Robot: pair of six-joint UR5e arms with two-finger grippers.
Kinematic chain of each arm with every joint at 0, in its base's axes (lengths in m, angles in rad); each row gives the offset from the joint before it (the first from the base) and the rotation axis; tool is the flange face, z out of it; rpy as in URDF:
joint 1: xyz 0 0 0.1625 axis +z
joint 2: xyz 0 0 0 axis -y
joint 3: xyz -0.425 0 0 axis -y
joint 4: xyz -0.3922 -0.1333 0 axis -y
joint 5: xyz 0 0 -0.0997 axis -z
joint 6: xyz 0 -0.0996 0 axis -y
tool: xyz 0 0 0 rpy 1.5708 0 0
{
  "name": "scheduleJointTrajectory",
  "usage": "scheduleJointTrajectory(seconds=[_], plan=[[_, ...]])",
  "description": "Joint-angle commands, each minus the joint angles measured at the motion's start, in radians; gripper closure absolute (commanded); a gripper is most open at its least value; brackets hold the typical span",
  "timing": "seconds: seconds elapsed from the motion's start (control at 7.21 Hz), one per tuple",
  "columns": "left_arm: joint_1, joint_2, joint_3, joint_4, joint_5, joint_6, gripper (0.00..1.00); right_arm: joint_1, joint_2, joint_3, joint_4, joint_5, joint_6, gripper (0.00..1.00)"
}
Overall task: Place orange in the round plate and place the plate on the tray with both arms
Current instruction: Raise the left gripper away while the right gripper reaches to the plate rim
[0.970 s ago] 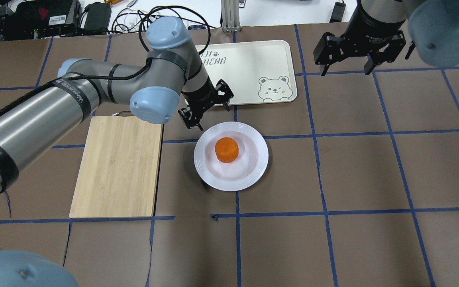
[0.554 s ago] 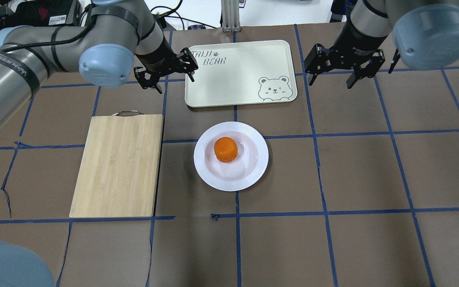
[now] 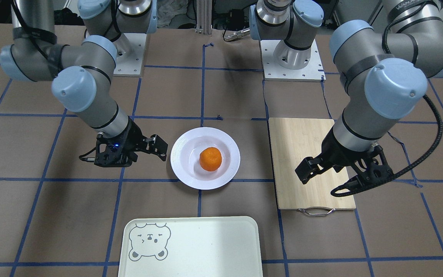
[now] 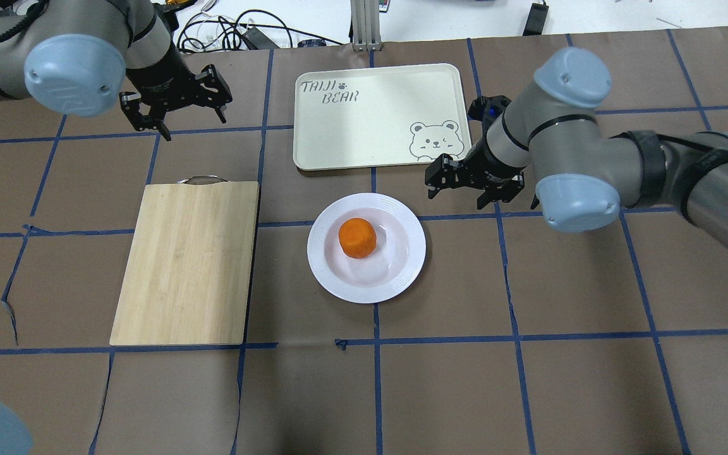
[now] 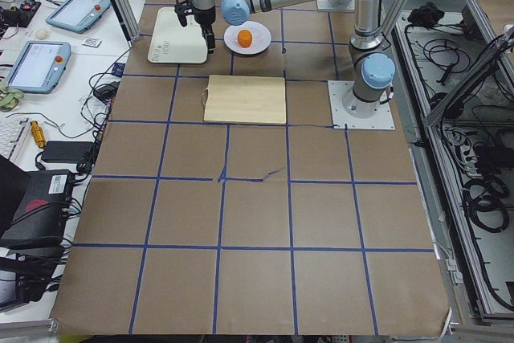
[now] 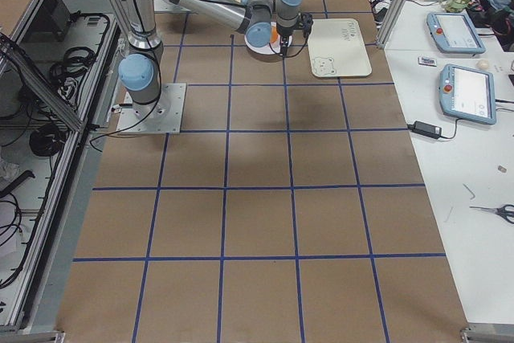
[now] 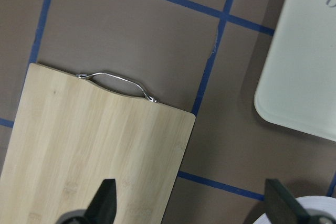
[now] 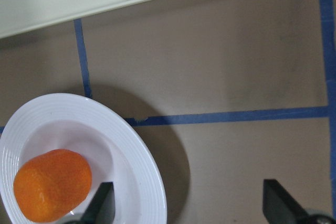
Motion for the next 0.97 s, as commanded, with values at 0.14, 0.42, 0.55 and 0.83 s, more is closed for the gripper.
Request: scheduleJointTrajectory(seconds=[0.14,0.42,0.55,0.83], plan=[[0.013,0.078,0.005,-0.007,0.012,0.002,0.00,0.075,0.085,0.076,-0.185,0.035,0.078,0.00],[0.014,0.125,-0.010,-0.008,0.040,0.008,0.00,0.093,0.093,0.082,-0.213,0.057,0.075,0.00],[0.010,0.136,-0.012,-0.010,0.040,0.030,0.00,0.099,0.093,0.093,-0.214,0.055,0.071,0.02],[0.011,0.159,-0.013,-0.010,0.040,0.061,0.00,0.101,0.097,0.134,-0.277,0.063,0.070,0.04]])
